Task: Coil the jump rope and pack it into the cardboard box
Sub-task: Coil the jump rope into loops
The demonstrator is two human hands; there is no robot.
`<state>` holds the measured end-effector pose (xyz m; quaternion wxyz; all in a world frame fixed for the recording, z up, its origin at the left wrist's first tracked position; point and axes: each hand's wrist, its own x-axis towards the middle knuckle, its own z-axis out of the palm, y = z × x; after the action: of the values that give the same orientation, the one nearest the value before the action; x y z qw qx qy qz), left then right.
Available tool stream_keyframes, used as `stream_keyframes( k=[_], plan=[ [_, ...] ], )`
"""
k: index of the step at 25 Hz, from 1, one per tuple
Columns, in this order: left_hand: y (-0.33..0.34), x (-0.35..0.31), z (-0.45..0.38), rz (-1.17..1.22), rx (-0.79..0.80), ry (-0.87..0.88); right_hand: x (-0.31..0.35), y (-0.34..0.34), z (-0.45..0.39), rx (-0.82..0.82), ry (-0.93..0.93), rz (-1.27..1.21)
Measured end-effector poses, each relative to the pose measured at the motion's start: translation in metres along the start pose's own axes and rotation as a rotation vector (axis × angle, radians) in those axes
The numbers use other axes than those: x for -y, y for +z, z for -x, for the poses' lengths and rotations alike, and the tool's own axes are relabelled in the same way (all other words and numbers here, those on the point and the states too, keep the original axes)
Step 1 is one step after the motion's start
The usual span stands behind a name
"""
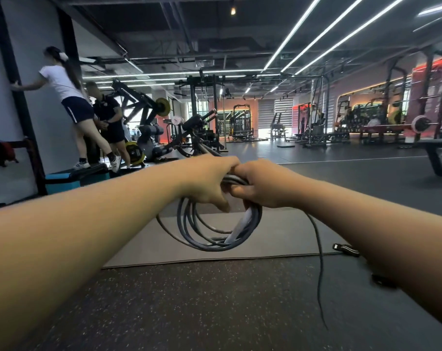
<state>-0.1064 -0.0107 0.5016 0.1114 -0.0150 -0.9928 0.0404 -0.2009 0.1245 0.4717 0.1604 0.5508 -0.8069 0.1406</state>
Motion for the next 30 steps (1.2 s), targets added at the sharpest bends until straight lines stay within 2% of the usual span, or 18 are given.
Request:
stream_keyframes(
  k=[2,4,9,12,14,17,20,22,25,27,30],
  plan=[
    [0.010,0.004,-0.007,0.392,0.149,0.006,0.000,-0.009,0.003,0.013,-0.052,0.019],
    [0.019,0.007,-0.004,0.528,0.148,0.021,-0.004,-0.015,0.008,0.046,-0.085,-0.027],
    [0.013,-0.005,0.010,0.359,0.174,0.131,-0.014,-0.024,0.019,0.409,0.022,-0.439],
    [0.006,0.001,0.019,0.230,0.123,0.136,-0.037,-0.034,0.026,0.522,0.092,-0.624],
    [0.004,0.015,0.027,0.189,0.105,0.093,-0.057,-0.039,0.035,0.477,0.163,-0.663],
    [0.001,0.037,0.038,0.166,0.033,-0.008,-0.081,-0.042,0.048,0.309,0.260,-0.659],
    [0.003,0.051,0.038,0.296,-0.170,-0.100,-0.092,-0.033,0.060,0.143,0.359,-0.668],
    [0.007,0.060,0.037,0.574,-0.310,-0.181,-0.094,-0.021,0.066,0.055,0.392,-0.763],
    [0.013,0.055,0.035,1.024,-0.407,-0.242,-0.083,-0.002,0.064,0.006,0.362,-1.007],
    [0.018,0.039,0.027,1.221,-0.475,-0.275,-0.066,0.008,0.055,-0.012,0.334,-1.133],
    [0.023,0.013,0.013,1.451,-0.661,-0.390,-0.037,0.023,0.040,-0.078,0.273,-1.195]
  ],
)
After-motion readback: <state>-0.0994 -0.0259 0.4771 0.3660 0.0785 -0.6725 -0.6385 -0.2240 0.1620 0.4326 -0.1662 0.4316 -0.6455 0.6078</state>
